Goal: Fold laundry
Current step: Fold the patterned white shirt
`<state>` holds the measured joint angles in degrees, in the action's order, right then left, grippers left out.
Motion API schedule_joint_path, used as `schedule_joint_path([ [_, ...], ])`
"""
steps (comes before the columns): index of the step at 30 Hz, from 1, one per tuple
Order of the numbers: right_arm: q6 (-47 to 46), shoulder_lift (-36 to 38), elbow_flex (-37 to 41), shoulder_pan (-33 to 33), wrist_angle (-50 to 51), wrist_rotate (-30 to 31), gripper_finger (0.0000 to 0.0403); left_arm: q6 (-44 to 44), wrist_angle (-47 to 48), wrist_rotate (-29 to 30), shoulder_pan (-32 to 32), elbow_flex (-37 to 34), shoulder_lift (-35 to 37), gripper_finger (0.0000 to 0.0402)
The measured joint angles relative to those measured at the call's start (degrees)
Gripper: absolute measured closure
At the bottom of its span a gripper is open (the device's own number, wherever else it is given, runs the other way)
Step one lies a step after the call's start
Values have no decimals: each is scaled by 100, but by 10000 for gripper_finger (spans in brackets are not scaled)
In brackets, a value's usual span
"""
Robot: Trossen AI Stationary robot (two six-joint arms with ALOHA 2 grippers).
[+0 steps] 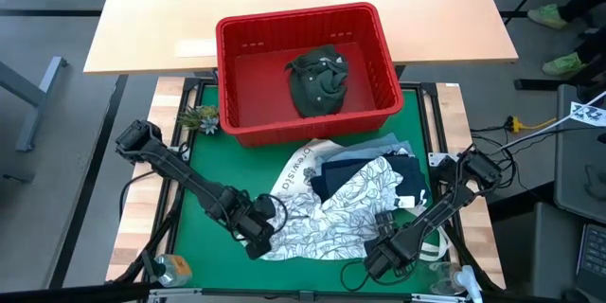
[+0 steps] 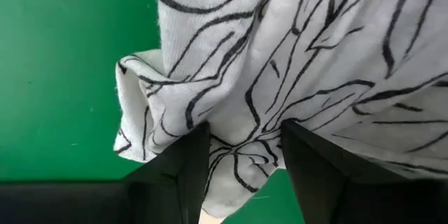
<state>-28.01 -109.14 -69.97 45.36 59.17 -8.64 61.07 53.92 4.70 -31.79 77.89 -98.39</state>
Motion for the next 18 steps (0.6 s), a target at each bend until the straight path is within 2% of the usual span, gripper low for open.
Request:
schedule_joint_path([
  [3,0,0,0,0,-2,0,226,-169,161,-272,-62,0,-2,256],
  [7,-4,0,0,0,-2,2,226,-112,203,-243,-366,-80,-2,232],
  [13,-2,0,2,0,-6,5,226,842,12,72,-805,-640,-8,231],
  [18,-2,0,2,0,-8,9,226,1478,-534,76,-918,-1306,-11,238],
])
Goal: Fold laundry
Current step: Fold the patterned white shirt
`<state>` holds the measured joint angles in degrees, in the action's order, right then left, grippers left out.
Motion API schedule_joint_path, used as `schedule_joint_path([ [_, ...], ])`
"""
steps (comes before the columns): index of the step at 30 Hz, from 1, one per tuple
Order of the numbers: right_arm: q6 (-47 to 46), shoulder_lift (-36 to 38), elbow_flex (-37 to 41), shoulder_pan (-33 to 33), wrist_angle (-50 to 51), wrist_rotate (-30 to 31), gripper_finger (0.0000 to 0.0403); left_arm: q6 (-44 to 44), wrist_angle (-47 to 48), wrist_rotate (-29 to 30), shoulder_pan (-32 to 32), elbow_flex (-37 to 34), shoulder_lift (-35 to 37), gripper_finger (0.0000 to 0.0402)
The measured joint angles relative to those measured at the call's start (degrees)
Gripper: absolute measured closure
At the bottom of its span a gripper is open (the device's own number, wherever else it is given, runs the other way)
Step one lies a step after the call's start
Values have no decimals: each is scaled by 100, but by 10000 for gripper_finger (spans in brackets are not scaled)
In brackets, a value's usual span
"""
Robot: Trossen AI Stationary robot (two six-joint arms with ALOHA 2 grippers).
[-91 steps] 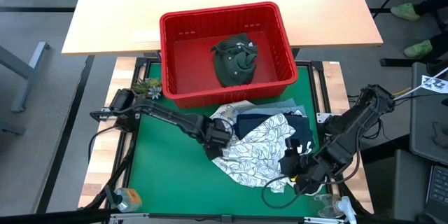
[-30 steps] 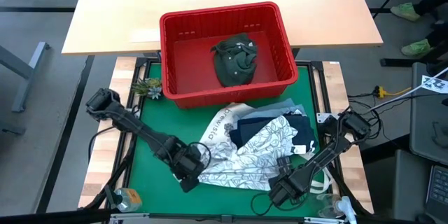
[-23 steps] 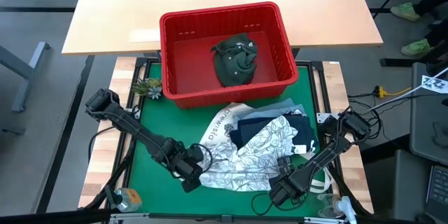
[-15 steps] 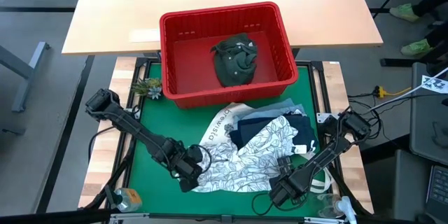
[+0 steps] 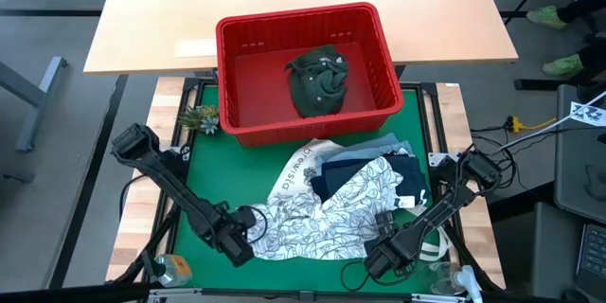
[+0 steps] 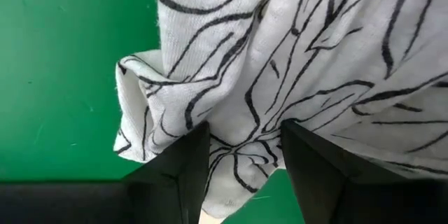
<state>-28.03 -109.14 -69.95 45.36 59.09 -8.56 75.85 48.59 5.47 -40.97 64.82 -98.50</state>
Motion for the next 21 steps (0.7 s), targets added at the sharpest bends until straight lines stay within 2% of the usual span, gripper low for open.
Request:
schedule_joint_path([
  [10,2,0,0,0,-15,4,226,62,-1023,-12,125,-680,0,239],
  [15,2,0,0,0,-15,7,226,59,-1546,-303,160,-896,0,241],
  [18,2,0,0,0,-15,11,226,61,-1547,-508,158,-938,0,263],
  [21,2,0,0,0,-15,11,226,59,-1575,-650,160,-938,0,313],
])
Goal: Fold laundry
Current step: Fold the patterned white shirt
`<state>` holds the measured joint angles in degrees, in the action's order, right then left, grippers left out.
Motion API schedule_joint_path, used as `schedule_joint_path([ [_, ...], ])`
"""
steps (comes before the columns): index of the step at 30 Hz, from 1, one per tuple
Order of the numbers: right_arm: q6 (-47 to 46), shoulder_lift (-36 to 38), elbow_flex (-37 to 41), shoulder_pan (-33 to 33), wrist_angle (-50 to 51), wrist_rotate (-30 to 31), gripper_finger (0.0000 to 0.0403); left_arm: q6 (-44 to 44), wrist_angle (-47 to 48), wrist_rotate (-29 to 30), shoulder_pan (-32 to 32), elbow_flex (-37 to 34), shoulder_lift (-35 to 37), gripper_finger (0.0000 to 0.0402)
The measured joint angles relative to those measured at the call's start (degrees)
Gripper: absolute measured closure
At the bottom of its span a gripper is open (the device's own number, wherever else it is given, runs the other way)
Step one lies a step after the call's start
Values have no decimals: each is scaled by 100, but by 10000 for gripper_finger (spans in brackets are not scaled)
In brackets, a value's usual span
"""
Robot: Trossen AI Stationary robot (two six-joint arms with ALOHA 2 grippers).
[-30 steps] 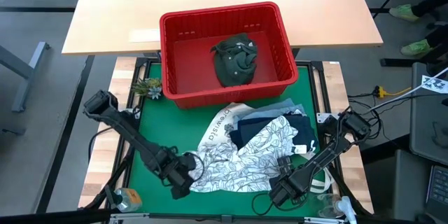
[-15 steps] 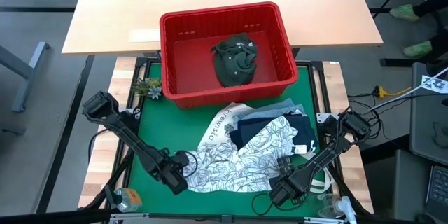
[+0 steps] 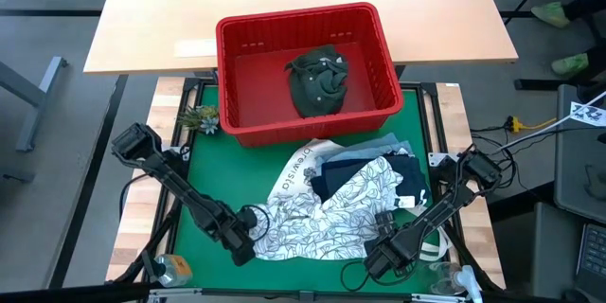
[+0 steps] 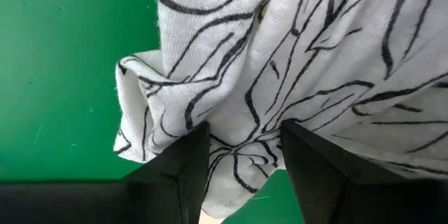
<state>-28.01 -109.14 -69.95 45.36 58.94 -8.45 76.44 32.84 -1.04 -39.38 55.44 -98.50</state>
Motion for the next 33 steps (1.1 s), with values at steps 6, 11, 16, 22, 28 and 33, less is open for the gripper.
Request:
schedule_joint_path([
  [6,2,-2,-53,0,154,2,226,35,9,-289,0,105,0,392],
  [11,-3,98,-305,7,556,211,226,-30,0,-313,-7,279,0,398],
  [16,-53,417,-413,9,571,384,226,-6,2,-313,-9,282,0,399],
  [22,-619,780,-422,184,475,328,226,12,-2,-299,-9,282,0,399],
  [28,-785,751,-403,818,-276,286,226,149,-72,-271,-9,282,0,399],
  [33,-949,683,-332,1206,-699,767,226,154,-131,-263,-9,282,0,399],
])
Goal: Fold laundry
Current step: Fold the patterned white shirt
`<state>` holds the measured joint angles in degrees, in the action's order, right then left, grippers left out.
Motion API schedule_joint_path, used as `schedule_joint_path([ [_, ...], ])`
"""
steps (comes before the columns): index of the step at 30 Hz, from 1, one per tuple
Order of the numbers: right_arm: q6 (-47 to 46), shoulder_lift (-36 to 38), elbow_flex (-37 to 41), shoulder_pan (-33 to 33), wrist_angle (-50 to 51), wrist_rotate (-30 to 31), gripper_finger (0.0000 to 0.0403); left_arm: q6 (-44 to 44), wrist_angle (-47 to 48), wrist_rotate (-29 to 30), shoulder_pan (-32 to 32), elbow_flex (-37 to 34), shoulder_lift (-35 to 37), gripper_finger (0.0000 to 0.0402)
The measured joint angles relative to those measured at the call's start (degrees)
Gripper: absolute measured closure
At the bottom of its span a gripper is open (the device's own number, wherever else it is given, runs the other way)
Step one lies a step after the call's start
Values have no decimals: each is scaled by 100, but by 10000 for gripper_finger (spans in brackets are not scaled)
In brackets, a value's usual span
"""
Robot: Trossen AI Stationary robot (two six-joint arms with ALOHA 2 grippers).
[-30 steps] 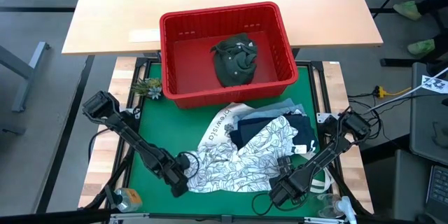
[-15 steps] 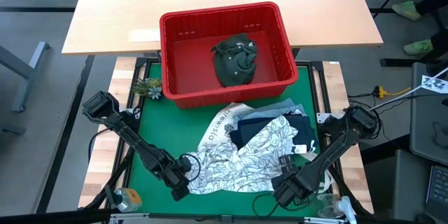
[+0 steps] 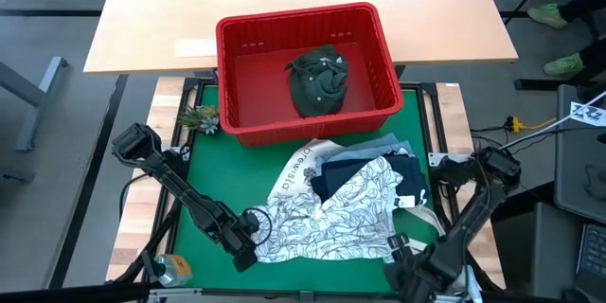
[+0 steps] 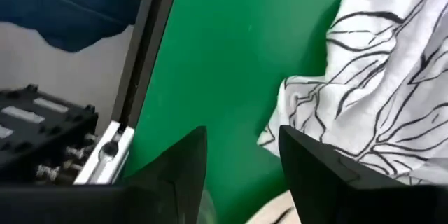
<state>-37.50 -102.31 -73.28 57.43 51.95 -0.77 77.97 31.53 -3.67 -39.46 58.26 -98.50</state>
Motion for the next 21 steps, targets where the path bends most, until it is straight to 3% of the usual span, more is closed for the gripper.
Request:
schedule_joint_path([
  [4,-245,-95,0,70,69,430,226,-4,-114,13,0,0,2,398],
  [14,-274,-261,45,70,-56,384,226,-7,-236,160,0,4,7,399],
  [21,-357,-263,591,68,-609,408,226,-7,-249,162,0,4,7,399],
])
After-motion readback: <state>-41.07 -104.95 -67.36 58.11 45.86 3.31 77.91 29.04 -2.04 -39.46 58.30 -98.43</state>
